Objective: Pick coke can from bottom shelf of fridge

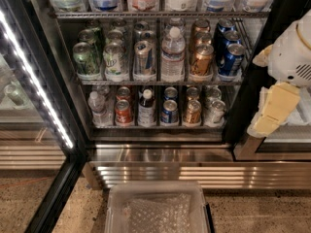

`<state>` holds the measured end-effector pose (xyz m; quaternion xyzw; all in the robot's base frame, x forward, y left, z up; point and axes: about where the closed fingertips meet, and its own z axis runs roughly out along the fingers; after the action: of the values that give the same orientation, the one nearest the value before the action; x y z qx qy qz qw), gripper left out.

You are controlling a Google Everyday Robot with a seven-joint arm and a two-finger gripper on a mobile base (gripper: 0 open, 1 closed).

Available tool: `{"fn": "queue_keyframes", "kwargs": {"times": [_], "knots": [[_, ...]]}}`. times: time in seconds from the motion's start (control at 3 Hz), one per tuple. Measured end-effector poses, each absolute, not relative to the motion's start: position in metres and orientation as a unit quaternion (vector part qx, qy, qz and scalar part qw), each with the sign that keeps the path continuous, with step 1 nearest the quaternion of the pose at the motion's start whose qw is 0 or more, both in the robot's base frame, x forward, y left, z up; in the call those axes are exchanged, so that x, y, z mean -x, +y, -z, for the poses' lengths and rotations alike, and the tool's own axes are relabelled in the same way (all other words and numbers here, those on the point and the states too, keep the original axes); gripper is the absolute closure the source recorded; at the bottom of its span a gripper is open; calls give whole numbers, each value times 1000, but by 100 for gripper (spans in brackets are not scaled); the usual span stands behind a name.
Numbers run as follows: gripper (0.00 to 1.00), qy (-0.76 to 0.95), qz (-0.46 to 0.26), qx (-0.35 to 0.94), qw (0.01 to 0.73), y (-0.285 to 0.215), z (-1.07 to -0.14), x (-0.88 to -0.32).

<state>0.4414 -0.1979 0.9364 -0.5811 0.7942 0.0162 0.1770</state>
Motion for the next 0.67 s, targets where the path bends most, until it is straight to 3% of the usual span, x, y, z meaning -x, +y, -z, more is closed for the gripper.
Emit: {"fn": "queue_keyframes", "kwargs": {"times": [0.67], "knots": [[0, 811, -147, 522, 218, -146, -817, -455]]}}
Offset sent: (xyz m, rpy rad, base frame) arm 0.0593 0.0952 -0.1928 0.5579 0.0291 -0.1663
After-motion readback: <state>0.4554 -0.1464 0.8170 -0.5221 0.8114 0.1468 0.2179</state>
